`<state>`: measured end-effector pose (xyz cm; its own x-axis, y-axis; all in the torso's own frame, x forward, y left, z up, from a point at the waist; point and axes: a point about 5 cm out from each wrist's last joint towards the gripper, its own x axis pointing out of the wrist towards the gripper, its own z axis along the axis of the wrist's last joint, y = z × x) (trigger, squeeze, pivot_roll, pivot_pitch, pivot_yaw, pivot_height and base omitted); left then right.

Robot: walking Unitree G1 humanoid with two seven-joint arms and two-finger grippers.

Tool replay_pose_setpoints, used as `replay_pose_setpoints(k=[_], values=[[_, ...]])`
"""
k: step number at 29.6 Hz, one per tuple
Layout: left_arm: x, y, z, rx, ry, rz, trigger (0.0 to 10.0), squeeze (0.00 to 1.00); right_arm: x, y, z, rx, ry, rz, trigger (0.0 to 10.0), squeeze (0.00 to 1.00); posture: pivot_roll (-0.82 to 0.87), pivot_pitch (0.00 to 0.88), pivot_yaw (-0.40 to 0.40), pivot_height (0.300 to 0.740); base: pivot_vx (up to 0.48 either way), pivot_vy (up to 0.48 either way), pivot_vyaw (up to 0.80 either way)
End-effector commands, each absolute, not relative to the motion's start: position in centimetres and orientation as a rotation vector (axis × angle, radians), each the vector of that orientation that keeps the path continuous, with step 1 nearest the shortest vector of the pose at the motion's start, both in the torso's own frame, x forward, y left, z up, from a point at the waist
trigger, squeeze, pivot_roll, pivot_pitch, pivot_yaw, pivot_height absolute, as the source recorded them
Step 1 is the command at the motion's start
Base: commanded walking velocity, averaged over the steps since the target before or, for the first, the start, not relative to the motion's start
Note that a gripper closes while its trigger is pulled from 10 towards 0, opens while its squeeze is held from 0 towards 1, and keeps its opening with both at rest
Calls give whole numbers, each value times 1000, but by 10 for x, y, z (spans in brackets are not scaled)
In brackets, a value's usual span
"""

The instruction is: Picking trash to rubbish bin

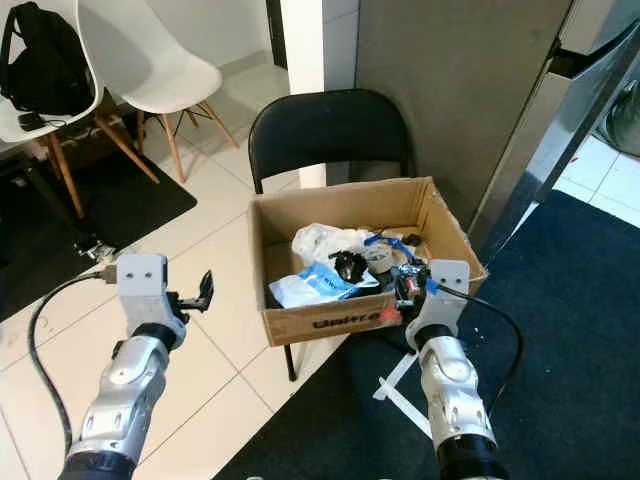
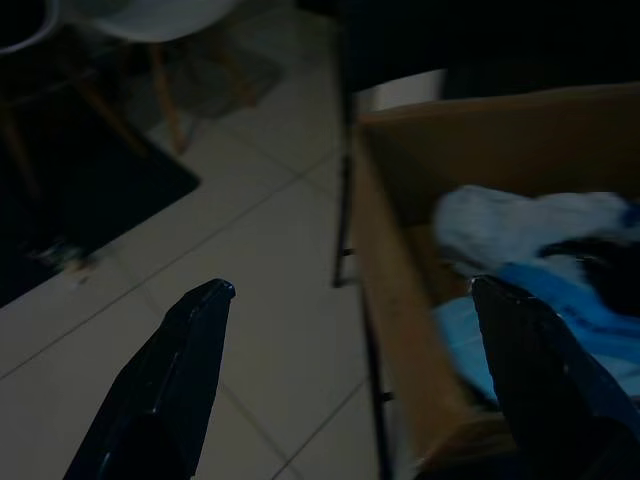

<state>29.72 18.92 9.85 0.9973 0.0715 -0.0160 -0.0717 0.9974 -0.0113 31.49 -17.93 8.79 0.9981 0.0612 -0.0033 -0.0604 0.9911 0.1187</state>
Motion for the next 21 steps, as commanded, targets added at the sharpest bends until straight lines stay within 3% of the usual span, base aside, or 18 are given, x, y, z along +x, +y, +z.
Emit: replay_pose_setpoints(k=[1, 21], values=[[294, 190, 96, 1, 21, 74, 10000, 0, 310, -185, 81, 123, 31, 41, 10000, 0, 39, 118, 25, 740, 0, 0, -800], [294, 189, 96, 5, 15, 89, 10000, 0, 312, -186, 81, 124, 35, 44, 10000, 0, 41, 126, 6, 740, 0, 0, -800]])
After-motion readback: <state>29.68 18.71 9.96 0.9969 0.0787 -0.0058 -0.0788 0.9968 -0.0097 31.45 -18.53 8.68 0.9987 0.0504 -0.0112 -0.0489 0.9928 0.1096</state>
